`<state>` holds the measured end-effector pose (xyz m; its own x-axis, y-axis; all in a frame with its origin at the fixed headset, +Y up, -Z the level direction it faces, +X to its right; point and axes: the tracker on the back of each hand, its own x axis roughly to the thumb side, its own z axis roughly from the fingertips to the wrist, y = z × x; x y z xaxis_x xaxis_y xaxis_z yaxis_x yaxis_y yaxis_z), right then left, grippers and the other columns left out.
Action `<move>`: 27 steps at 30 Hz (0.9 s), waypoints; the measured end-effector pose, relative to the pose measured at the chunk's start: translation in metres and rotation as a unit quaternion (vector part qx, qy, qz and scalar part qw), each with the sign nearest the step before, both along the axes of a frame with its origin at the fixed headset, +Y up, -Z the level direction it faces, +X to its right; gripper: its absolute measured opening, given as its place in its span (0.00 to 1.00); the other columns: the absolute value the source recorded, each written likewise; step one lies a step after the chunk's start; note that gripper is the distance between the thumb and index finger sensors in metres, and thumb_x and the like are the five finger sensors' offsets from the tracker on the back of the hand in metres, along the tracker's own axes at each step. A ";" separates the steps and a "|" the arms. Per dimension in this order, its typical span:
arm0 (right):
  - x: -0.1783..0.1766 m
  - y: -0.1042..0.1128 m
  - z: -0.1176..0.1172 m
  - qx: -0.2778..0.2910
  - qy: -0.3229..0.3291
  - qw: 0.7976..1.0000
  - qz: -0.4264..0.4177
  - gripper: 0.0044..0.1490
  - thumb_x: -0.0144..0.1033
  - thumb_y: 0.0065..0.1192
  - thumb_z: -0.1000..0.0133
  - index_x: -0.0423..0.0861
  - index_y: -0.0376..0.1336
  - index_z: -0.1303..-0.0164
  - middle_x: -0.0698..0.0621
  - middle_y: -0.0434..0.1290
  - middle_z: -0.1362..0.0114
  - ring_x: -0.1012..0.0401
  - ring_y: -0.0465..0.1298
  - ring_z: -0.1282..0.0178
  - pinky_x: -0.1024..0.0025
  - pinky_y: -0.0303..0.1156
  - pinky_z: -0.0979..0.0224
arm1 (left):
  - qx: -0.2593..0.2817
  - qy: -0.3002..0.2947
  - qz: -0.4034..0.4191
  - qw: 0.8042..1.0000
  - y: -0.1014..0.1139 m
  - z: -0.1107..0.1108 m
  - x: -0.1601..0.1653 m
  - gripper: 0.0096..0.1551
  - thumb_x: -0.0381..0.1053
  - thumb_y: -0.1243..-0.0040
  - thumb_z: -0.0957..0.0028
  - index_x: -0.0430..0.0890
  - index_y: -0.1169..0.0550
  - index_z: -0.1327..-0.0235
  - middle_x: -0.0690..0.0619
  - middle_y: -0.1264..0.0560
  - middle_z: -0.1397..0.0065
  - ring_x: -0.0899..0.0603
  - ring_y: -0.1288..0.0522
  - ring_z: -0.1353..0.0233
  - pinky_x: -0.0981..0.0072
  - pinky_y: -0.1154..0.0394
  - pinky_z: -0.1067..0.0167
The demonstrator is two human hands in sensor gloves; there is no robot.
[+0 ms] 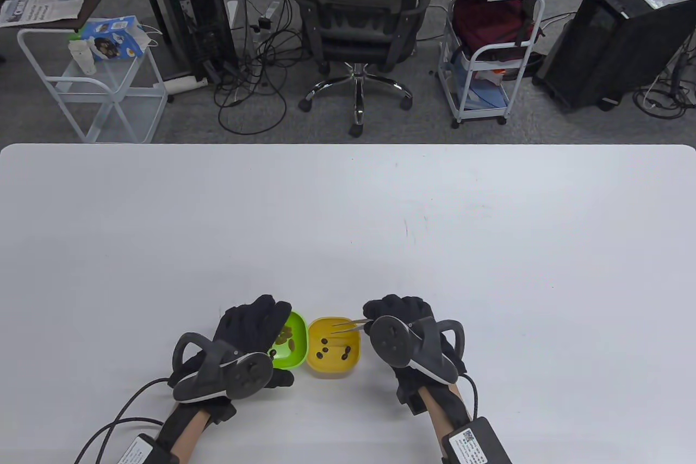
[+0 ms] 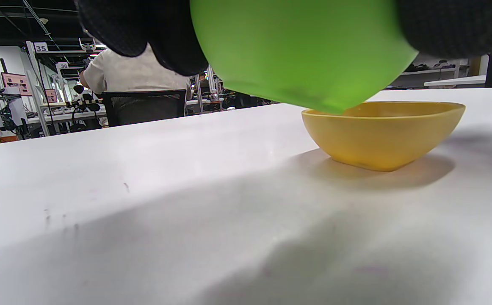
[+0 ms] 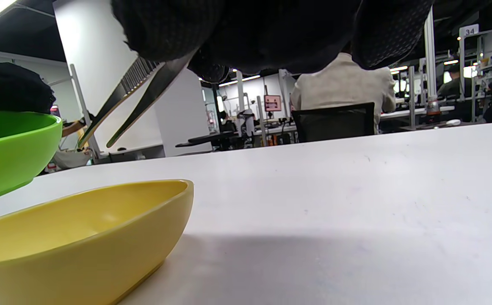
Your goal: Pick coffee beans with tweezers into small dish
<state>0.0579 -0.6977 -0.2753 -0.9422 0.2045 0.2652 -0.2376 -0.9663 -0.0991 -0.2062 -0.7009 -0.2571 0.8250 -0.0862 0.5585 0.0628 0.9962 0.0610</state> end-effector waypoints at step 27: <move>-0.065 0.000 0.018 0.057 0.111 0.992 0.003 0.28 0.42 0.56 0.48 0.51 0.65 0.37 0.55 0.74 0.44 0.56 0.77 0.50 0.40 0.67 0.21 | -0.005 -0.002 -0.004 1.000 -0.001 0.001 0.001 0.69 0.77 0.42 0.63 0.39 0.41 0.12 0.32 0.37 0.12 0.29 0.25 0.23 0.30 0.30 0.26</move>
<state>-0.0068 -0.6980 -0.2573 -0.8592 0.1555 0.4874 -0.2597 -0.9533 -0.1538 -0.2053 -0.7019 -0.2564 0.8220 -0.0864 0.5629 0.0701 0.9963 0.0505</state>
